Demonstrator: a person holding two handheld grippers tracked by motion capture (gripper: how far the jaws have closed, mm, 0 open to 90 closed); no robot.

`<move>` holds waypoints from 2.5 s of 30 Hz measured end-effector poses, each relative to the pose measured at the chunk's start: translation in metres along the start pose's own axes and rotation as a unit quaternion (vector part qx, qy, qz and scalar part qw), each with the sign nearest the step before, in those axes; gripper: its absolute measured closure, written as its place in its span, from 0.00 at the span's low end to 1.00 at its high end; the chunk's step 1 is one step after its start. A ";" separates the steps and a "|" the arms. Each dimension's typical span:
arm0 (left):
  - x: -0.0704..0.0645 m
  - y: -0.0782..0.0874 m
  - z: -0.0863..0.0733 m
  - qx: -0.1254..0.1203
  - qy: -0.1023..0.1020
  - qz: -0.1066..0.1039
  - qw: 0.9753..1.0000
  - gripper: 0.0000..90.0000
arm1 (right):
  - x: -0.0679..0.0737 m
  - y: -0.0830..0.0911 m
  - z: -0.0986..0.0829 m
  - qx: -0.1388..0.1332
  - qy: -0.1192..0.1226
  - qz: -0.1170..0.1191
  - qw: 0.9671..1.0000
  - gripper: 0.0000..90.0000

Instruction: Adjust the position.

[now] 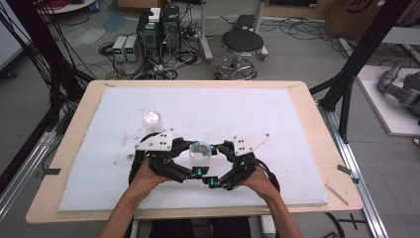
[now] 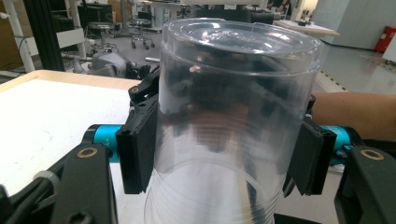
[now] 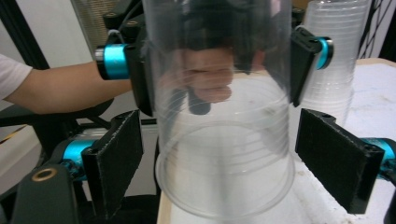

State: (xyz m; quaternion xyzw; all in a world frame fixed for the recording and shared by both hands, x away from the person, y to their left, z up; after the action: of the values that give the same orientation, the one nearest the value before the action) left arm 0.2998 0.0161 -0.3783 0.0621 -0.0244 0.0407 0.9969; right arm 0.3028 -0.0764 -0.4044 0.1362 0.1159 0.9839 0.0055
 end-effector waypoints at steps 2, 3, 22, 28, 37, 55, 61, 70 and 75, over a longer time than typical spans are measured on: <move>-0.001 -0.001 0.000 -0.002 0.001 -0.003 1.000 0.39 | 0.000 0.000 0.000 -0.002 0.001 0.000 1.000 0.17; -0.001 -0.001 0.000 -0.001 0.000 -0.004 1.000 0.39 | 0.000 0.000 0.001 -0.003 0.001 0.000 1.000 0.17; -0.005 -0.005 0.001 -0.010 0.003 -0.017 1.000 0.40 | 0.004 -0.006 0.002 -0.008 0.019 0.015 1.000 0.26; -0.005 -0.004 0.000 -0.010 0.000 -0.020 1.000 0.40 | 0.005 -0.006 0.001 -0.006 0.024 0.022 0.999 0.32; -0.006 -0.003 -0.001 -0.007 0.003 -0.022 1.000 0.37 | 0.005 -0.007 0.000 -0.002 0.024 0.022 0.999 0.35; -0.006 -0.001 0.001 -0.011 0.003 -0.023 1.000 0.17 | 0.003 -0.004 -0.002 -0.004 0.015 0.022 1.000 0.36; -0.007 0.007 0.005 -0.009 -0.004 -0.024 1.000 0.17 | 0.002 -0.001 -0.002 0.000 0.013 0.018 1.000 0.36; -0.003 0.030 0.009 0.099 -0.039 -0.003 0.994 0.17 | 0.001 0.005 0.000 0.062 0.010 -0.008 0.998 0.36; -0.006 0.037 0.013 0.180 -0.055 -0.018 0.982 0.17 | -0.001 0.011 0.003 0.124 0.017 -0.033 0.992 0.36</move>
State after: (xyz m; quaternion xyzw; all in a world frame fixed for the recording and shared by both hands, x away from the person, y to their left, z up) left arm 0.2902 0.0501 -0.3610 0.2432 -0.0704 0.0233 0.9671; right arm 0.3047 -0.0862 -0.3992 0.1152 0.2416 0.9633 0.0195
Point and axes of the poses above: each handheld gripper's, and its own axes: y roughly backward along the jaws, z roughly out of its top, x roughly to its left, the point moved 8 cm from there along -y, roughly forward along the jaws, and after that the axes turned 9 degrees about -y, right-handed, at the moved point
